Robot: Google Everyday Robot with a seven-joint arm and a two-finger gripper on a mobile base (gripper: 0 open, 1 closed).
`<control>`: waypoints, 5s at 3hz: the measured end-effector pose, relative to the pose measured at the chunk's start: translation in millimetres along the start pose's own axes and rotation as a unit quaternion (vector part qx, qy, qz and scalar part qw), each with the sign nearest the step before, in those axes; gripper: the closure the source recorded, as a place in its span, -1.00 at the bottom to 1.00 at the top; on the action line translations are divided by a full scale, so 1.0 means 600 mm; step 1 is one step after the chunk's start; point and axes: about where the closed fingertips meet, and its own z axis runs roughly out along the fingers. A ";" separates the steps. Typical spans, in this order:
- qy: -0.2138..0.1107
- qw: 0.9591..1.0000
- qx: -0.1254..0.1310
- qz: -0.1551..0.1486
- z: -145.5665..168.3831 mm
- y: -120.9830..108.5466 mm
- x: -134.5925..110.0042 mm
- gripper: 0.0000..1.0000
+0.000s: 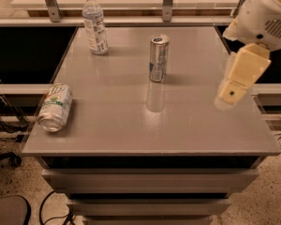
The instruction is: Place 7up can upright
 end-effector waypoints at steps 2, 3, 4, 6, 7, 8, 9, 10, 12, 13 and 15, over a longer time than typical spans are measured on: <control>-0.012 0.996 -0.013 0.091 0.025 0.008 -0.073 -1.00; -0.012 0.996 -0.013 0.091 0.025 0.008 -0.074 -1.00; -0.001 0.994 -0.015 0.110 0.047 0.024 -0.096 -1.00; 0.048 0.986 -0.034 0.157 0.139 0.088 -0.200 -1.00; 0.035 0.984 -0.070 0.160 0.186 0.120 -0.268 -1.00; 0.033 0.984 -0.071 0.163 0.186 0.122 -0.272 -1.00; 0.027 0.982 -0.070 0.171 0.191 0.123 -0.280 -1.00; 0.024 0.980 -0.072 0.185 0.225 0.128 -0.334 -1.00; 0.023 0.951 -0.085 0.297 0.290 0.126 -0.442 -1.00; 0.017 0.929 -0.067 0.363 0.290 0.113 -0.479 -1.00; 0.018 0.898 -0.036 0.437 0.285 0.109 -0.505 -1.00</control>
Offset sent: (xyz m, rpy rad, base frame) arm 0.0083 0.0374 -0.0032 0.0403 0.0404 -0.0604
